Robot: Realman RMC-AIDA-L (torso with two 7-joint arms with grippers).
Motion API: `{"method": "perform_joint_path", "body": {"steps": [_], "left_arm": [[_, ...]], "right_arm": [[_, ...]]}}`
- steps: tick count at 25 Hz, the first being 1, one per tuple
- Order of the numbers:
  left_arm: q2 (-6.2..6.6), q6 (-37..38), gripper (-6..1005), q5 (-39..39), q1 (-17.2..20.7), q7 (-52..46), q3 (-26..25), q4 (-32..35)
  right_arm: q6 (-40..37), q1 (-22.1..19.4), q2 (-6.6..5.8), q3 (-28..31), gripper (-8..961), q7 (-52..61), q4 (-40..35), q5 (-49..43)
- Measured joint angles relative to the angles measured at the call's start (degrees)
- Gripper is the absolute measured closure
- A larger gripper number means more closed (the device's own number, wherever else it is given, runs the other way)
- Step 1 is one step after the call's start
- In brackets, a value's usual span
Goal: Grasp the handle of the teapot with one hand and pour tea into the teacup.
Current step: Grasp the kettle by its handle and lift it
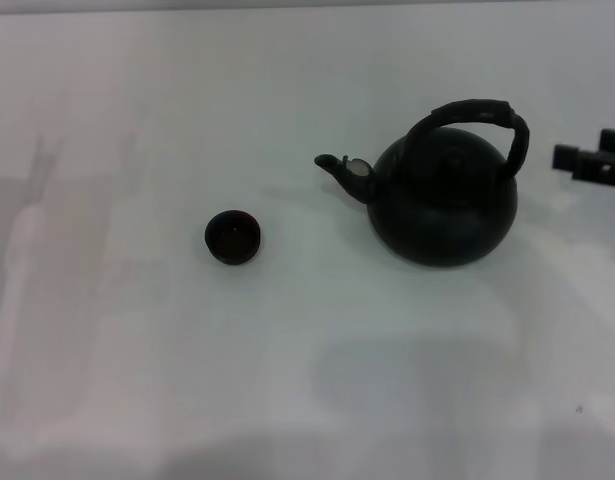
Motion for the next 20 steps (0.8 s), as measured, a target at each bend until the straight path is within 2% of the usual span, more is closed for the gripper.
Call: {"method": "perform_joint_path", "body": {"steps": [7,20], "left_arm": [[0.02,0.08,180,0.00,-0.67,0.05,-0.05,1.16],[0.04,0.09,180,0.00,-0.49,0.06,-0.06,1.56]], "right_arm": [[5.13,2.32,-0.28,-3.63,152,-0.46,7.19,1.60],[8.12,6.89,-0.34,-5.82,182,-0.58,13.13,1.99]]}}
